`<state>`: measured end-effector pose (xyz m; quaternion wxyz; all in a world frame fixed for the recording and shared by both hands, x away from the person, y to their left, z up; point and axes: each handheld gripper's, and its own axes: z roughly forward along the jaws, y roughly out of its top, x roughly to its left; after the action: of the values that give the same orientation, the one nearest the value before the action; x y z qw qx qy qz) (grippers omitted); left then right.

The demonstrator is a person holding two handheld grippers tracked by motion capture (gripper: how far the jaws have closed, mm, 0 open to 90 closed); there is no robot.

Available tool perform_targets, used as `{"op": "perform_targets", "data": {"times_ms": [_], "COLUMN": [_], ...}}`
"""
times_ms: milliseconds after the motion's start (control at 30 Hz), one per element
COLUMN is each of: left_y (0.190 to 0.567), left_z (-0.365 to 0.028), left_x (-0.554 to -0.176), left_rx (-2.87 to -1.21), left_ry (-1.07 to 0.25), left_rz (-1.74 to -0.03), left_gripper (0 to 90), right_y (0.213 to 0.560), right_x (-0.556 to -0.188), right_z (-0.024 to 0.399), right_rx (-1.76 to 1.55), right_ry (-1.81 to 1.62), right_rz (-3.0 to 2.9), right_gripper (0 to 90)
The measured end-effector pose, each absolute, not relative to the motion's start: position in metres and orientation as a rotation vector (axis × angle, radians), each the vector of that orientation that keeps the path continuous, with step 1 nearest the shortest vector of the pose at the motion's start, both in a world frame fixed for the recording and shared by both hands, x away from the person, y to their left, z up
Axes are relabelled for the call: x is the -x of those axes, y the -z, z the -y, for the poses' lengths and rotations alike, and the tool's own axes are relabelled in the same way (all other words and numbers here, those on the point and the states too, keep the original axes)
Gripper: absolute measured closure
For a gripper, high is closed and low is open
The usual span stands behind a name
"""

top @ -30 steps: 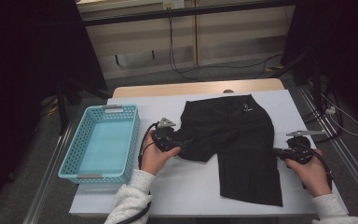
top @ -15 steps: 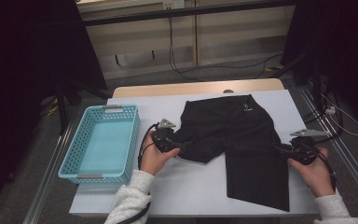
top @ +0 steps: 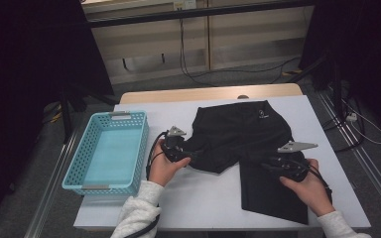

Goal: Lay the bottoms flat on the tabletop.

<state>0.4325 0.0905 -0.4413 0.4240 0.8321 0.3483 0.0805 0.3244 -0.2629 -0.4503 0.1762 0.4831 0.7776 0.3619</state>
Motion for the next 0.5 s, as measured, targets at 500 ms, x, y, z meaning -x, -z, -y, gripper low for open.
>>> {"op": "perform_targets", "data": {"times_ms": [500], "left_y": [0.44], "left_z": [-0.09], "left_x": [-0.432], "left_rx": [-2.08], "left_ry": [-0.198], "left_rz": [-0.866], "left_gripper": [25.5], "right_y": [0.463], "right_x": [-0.316], "right_z": [0.204], "right_rx": [-1.168], "right_ry": [-1.004], "right_rz": [-2.362], "right_gripper": [60.9]}}
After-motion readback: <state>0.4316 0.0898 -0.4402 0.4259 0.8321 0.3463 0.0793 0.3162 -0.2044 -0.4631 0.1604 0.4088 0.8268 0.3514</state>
